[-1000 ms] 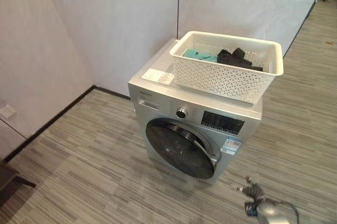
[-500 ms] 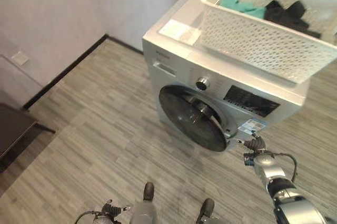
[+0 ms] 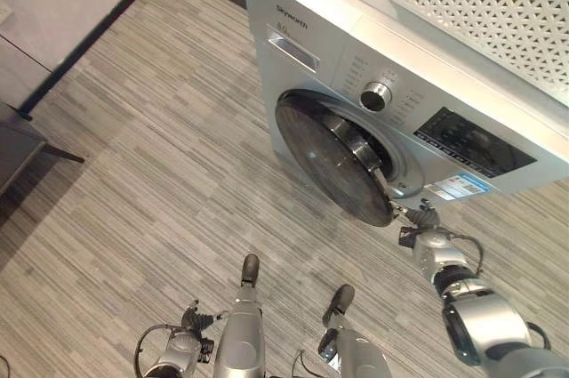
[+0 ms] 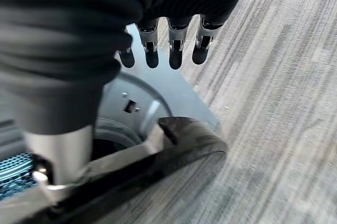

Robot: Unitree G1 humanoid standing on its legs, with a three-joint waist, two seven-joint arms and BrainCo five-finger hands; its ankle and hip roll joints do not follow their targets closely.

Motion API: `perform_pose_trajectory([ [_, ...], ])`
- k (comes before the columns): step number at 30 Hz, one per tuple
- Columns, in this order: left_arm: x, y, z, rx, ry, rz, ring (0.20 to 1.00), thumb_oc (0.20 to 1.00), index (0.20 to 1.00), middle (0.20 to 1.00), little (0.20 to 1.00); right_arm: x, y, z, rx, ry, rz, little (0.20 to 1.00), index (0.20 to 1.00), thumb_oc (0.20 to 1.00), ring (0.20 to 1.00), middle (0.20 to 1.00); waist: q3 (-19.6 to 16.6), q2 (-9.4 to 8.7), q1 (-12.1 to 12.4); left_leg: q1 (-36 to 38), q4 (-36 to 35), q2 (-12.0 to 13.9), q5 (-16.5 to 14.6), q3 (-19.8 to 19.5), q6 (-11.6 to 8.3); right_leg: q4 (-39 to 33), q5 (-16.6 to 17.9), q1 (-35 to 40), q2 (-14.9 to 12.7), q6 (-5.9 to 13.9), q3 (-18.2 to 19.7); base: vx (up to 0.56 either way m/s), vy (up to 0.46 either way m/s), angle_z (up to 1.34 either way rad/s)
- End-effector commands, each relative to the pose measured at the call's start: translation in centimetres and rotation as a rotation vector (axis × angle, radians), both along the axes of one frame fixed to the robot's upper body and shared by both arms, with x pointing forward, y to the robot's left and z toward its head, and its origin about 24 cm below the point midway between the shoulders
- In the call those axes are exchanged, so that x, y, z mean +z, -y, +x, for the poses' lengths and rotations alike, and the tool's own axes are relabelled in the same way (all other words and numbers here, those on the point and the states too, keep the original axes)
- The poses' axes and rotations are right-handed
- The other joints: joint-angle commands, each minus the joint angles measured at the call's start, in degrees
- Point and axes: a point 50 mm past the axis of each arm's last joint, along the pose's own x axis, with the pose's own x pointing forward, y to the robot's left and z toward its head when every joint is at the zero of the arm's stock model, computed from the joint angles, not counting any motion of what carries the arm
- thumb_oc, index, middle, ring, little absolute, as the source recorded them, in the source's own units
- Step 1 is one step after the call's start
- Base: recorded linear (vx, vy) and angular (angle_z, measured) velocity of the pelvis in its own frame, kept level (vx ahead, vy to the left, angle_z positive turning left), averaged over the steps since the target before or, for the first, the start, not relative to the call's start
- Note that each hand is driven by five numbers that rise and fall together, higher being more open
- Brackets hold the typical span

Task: Grab the laundry basket,head to the washer,open it,put in the laundry and shut it.

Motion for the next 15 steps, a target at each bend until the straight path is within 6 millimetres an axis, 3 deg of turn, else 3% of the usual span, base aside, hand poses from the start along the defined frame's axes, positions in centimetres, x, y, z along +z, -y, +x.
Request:
perform_pose_trajectory([
  [1,1.5,-0.2,1.9,-0.049,0.104,0.089,1.0,1.0,1.0,1.0,1.0,-1.7,-6.5,-0.3,0.171,-0.016,0.109,1.0,1.0,1.0,1.0,1.0,-1.94,-0.35,2.98,-0.57,-2.56,-1.34,-0.59,-0.01,1.66,0.05,-1.76,-3.15,-2.91,1.18,2.84,-0.06,0.031,0.03],
  [3,4.2,-0.4,4.1,-0.068,0.273,0.101,1.0,1.0,1.0,1.0,1.0,-3.9,-9.9,-2.5,0.248,-0.074,0.202,1.0,1.0,1.0,1.0,1.0,-2.27,0.2,3.81,0.92,-2.56,-1.01,-2.3,-0.04,1.33,0.05,-2.83,-1.39,-2.81,1.65,2.58,0.08,-0.016,0.02],
  [4,4.2,-0.4,4.0,-0.067,0.271,0.102,1.0,1.0,1.0,1.0,1.0,-3.9,-9.9,-2.6,0.249,-0.075,0.203,1.0,1.0,1.0,1.0,1.0,-2.3,0.15,3.76,0.97,-2.56,-1.02,-2.32,-0.04,1.33,0.05,-2.84,-1.33,-2.81,1.66,2.57,0.07,-0.014,-0.02],
  [5,5.4,-0.7,4.8,-0.096,0.336,0.136,1.0,1.0,1.0,1.0,1.0,-4.4,-11.0,-3.2,0.279,-0.089,0.226,1.0,1.0,1.0,1.0,1.0,-2.32,0.42,4.1,1.36,-2.56,-1.05,-2.52,0.02,1.32,0.05,-2.83,-0.93,-2.93,1.72,2.4,-0.08,0.04,0.0],
  [8,7.8,-1.6,6.0,-0.226,0.436,0.388,1.0,1.0,1.0,1.0,1.0,-5.1,-14.0,-4.5,0.382,-0.116,0.247,1.0,1.0,1.0,1.0,1.0,-2.23,0.55,4.59,2.13,-2.56,-1.42,-2.02,1.02,1.68,0.05,-1.75,-0.59,-3.73,1.73,2.03,0.0,0.029,-0.01],
  [9,8.5,-2.1,6.4,-0.233,0.468,0.438,1.0,1.0,1.0,1.0,1.0,-5.6,-14.8,-5.1,0.407,-0.137,0.264,1.0,1.0,1.0,1.0,1.0,-2.48,0.77,4.83,3.38,-2.56,-0.97,-3.57,1.26,1.34,0.05,-2.76,0.22,-3.45,2.17,2.66,0.01,0.047,0.02],
  [11,10.0,-2.6,6.8,-0.21,0.535,0.47,1.0,1.0,1.0,1.0,1.0,-6.0,-15.3,-5.8,0.438,-0.166,0.26,1.0,1.0,1.0,1.0,1.0,-2.41,0.92,4.91,3.58,-2.56,-1.46,-2.69,2.01,1.91,0.05,-1.65,0.06,-4.15,1.9,2.33,0.02,0.04,-0.1],
  [12,10.9,-3.1,6.9,-0.197,0.579,0.492,1.0,1.0,1.0,1.0,1.0,-6.3,-15.5,-6.1,0.456,-0.183,0.248,1.0,1.0,1.0,1.0,1.0,-2.81,1.19,5.03,4.68,-2.56,-1.03,-4.07,2.08,1.58,0.05,-2.71,0.94,-3.93,2.32,2.86,-0.05,0.06,-0.04],
  [14,12.9,-3.8,7.0,-0.212,0.667,0.589,1.0,1.0,1.0,1.0,1.0,-6.4,-15.5,-6.3,0.471,-0.189,0.233,1.0,1.0,1.0,1.0,1.0,-2.94,1.29,4.95,4.73,-2.56,-1.55,-3.25,2.8,2.0,0.05,-1.72,0.73,-4.47,2.0,2.59,0.02,0.018,0.02],
  [15,12.9,-3.9,6.9,-0.211,0.665,0.59,1.0,1.0,1.0,1.0,1.0,-6.4,-15.5,-6.4,0.472,-0.19,0.234,1.0,1.0,1.0,1.0,1.0,-3.21,1.33,4.98,5.3,-2.56,-1.21,-4.43,2.57,1.67,0.05,-2.74,1.25,-4.14,2.41,3.12,0.0,0.0,0.0],
])
